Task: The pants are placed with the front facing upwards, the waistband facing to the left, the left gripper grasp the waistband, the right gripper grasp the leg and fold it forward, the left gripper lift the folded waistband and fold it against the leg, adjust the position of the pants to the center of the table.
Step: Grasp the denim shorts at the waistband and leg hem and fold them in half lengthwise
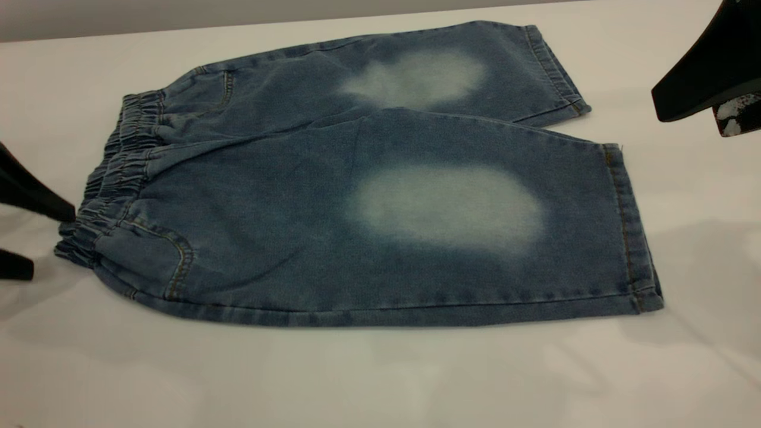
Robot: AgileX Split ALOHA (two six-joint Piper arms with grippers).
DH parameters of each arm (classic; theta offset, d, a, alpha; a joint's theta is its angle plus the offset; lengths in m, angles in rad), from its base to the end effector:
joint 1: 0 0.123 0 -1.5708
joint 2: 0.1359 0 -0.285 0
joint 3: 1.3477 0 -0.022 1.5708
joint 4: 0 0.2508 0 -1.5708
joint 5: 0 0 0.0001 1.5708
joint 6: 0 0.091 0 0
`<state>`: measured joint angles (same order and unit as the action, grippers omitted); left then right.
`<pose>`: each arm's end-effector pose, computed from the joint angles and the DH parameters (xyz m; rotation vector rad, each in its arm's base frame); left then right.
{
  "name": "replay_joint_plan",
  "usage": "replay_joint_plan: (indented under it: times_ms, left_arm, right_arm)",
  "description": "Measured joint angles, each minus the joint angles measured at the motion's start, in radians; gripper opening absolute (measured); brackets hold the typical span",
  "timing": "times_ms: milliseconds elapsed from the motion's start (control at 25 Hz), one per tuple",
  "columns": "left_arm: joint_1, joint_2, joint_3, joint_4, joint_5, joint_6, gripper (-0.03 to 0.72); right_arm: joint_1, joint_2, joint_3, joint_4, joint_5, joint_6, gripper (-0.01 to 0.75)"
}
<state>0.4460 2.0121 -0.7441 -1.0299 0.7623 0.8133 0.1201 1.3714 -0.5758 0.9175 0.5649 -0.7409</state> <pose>0.2635 0.0662 0.0651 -0.7713 2.8288 -0.9623 0.2194 0.0655 0.1885 -0.1825 2.6219 0.6528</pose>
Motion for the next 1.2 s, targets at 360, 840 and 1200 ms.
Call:
replay_joint_plan:
  times_ms: [360, 840, 1200]
  left_arm:
    - [-0.001, 0.087, -0.046, -0.085, -0.035, 0.029, 0.537]
    - [-0.002, 0.166, -0.060, -0.228, 0.006, 0.094, 0.509]
    - [-0.002, 0.230, -0.068, -0.275, 0.013, 0.094, 0.331]
  right_arm:
    - [0.000, 0.000, 0.000, 0.000, 0.001, 0.000, 0.409]
    - [0.000, 0.000, 0.000, -0.001, 0.002, -0.003, 0.409]
    - [0.000, 0.000, 0.000, 0.000, 0.005, -0.002, 0.408]
